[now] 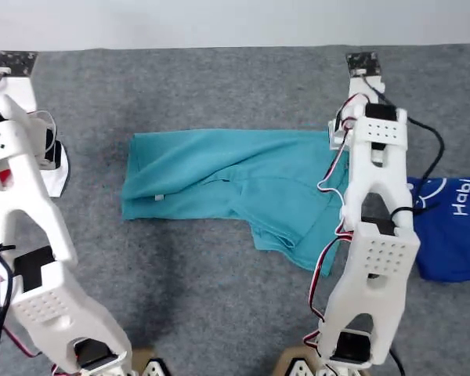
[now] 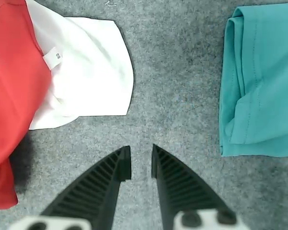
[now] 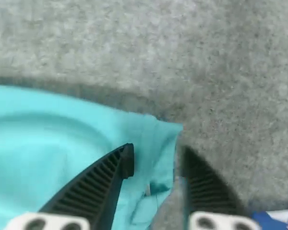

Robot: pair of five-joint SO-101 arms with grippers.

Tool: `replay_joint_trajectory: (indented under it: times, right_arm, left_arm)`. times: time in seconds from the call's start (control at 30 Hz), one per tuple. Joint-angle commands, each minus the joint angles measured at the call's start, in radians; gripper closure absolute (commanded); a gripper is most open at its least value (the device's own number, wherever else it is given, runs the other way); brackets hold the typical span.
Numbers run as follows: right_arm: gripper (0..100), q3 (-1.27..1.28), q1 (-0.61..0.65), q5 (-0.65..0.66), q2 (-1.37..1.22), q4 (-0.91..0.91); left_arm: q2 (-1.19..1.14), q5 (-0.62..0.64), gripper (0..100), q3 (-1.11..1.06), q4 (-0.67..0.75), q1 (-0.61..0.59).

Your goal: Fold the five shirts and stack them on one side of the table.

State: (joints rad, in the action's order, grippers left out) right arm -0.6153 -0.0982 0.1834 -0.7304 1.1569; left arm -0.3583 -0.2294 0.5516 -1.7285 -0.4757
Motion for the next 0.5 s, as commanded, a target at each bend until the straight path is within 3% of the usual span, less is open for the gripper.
replay_joint_trajectory:
  times: [0.0, 0.2, 0.47]
  right_arm:
    - [65.9, -0.121, 0.039, -0.012, 0.065, 0.094]
    - [72.2, -0.235, 0.119, -0.020, 0.139, 0.318]
    - [90.9, -0.292, 0.188, -0.020, 0.199, 0.633]
  left_arm:
    - [0.066, -0.012, 92, 0.005, -0.025, 0.000]
    - [0.066, -0.012, 92, 0.005, -0.025, 0.002]
    - [0.066, -0.012, 92, 0.010, -0.025, 0.012]
